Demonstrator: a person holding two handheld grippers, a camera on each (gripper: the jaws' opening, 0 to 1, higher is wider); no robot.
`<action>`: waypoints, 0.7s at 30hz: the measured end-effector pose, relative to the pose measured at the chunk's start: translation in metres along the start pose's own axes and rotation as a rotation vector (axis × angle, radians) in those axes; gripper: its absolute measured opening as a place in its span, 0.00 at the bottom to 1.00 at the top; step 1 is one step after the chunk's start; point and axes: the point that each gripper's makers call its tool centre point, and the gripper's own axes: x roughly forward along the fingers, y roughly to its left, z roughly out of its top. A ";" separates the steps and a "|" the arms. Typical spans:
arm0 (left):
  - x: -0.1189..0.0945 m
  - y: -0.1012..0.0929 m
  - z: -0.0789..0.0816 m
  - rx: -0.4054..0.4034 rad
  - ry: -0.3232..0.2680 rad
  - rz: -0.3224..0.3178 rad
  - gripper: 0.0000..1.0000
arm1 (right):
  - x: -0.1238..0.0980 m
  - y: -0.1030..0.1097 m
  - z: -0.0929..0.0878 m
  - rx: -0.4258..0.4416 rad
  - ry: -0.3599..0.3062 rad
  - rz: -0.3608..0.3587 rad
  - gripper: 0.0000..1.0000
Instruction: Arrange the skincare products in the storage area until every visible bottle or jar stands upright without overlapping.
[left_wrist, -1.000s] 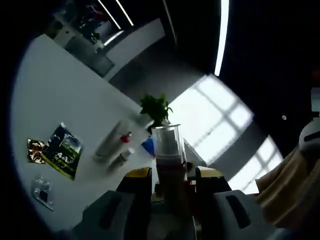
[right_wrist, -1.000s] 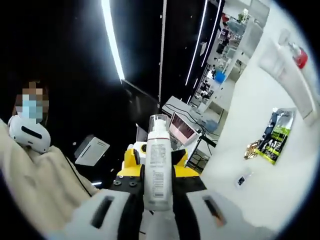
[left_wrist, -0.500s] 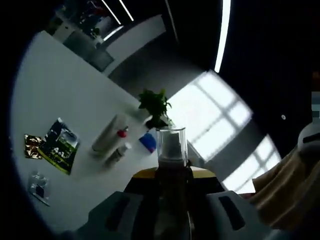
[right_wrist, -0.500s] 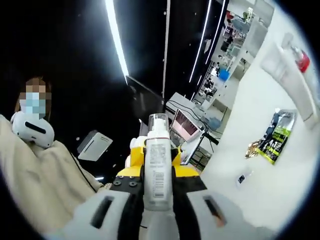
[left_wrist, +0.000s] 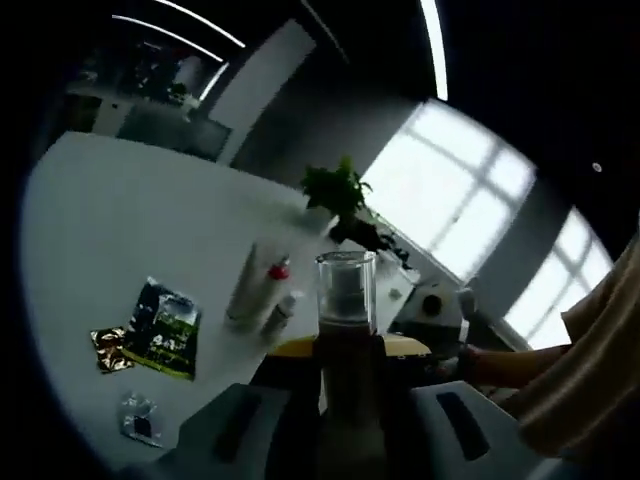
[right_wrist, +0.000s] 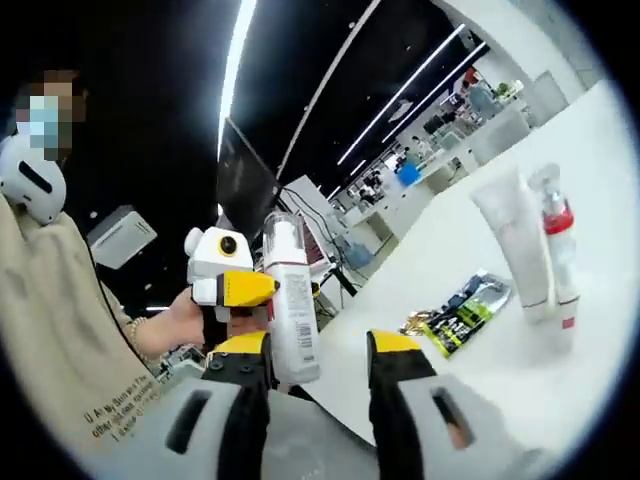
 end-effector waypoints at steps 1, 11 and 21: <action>0.003 0.001 -0.003 0.051 0.023 0.016 0.17 | -0.002 0.001 0.004 -0.007 -0.005 -0.004 0.40; 0.028 -0.003 -0.019 0.264 0.086 0.011 0.17 | 0.004 0.007 0.048 -0.151 -0.060 -0.045 0.38; 0.040 -0.005 -0.025 0.372 0.127 -0.010 0.17 | 0.011 0.001 0.045 -0.205 -0.023 -0.072 0.29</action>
